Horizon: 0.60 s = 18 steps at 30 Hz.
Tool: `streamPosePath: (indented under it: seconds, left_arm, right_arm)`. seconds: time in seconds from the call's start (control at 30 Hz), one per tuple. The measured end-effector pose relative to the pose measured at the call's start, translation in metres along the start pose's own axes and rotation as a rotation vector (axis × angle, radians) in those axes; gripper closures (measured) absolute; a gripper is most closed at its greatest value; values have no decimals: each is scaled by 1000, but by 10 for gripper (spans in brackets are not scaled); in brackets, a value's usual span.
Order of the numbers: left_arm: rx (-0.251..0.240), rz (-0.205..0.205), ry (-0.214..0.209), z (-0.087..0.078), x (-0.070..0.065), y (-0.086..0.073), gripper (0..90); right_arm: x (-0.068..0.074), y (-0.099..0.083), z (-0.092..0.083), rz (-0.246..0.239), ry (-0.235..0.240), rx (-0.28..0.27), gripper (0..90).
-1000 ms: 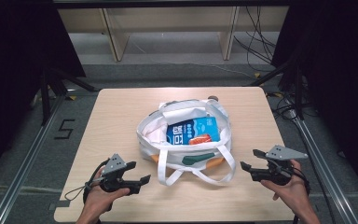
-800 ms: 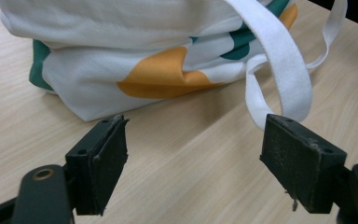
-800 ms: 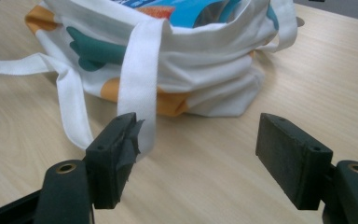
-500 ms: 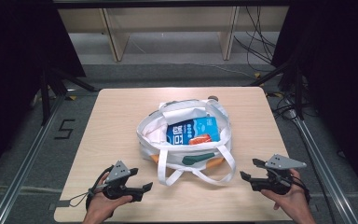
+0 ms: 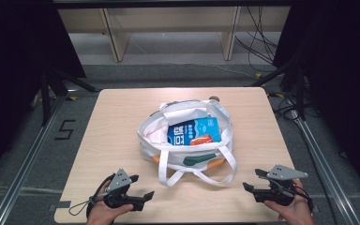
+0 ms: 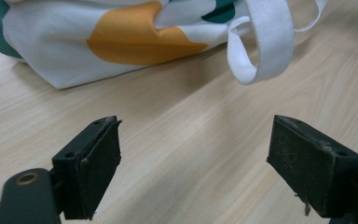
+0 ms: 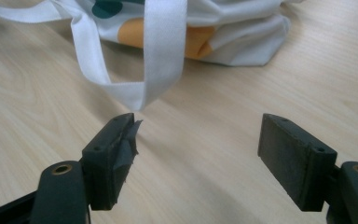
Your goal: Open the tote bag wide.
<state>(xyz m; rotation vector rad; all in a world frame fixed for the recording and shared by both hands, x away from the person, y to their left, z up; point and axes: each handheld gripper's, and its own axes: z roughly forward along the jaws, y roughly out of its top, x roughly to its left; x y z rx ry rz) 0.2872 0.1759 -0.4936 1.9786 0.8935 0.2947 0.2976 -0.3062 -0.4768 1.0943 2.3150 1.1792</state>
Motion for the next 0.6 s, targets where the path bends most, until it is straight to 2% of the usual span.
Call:
streamPosePath:
  seconds: [0.03, 0.1, 0.13, 0.17, 0.2, 0.27, 0.3, 0.37, 0.5, 0.53, 0.57, 0.6]
  left_arm:
    - [9, -9, 3, 0, -1, -1, 159]
    - [1, -23, 6, 0, -2, -1, 159]
    - [-12, -16, 4, 1, -1, -1, 159]
    - [1, 3, 7, 0, 1, -1, 159]
    - [-1, -21, 10, 1, 0, -2, 160]
    - [14, -21, 14, 1, 1, -2, 161]
    - [12, -22, 15, 2, 1, -3, 162]
    - [7, -1, 12, 2, 2, -3, 164]
    - [23, -13, 16, 2, 2, -3, 164]
    - [13, -15, 21, 3, 2, -4, 164]
    - [30, 19, 39, 2, 5, -4, 164]
    - [37, 3, 43, 1, 5, -4, 164]
  right_arm:
    - [2, -2, 0, 26, 10, 2, 288]
    - [0, -4, 1, -7, 7, 8, 288]
    - [2, -5, 1, 12, 16, 14, 288]
    - [3, -5, 0, 23, 12, 17, 288]
    - [0, -6, 1, -23, 16, 0, 288]
    - [2, -6, 2, -14, 15, 20, 288]
    - [1, -7, 3, -30, -2, 11, 288]
    - [1, -7, 5, -34, 4, 21, 288]
    - [1, -7, 5, -30, 3, 21, 288]
    - [1, -7, 5, -37, -4, 20, 288]
    - [1, -8, 5, -37, -1, 21, 288]
    - [1, -8, 6, -27, 27, 28, 288]
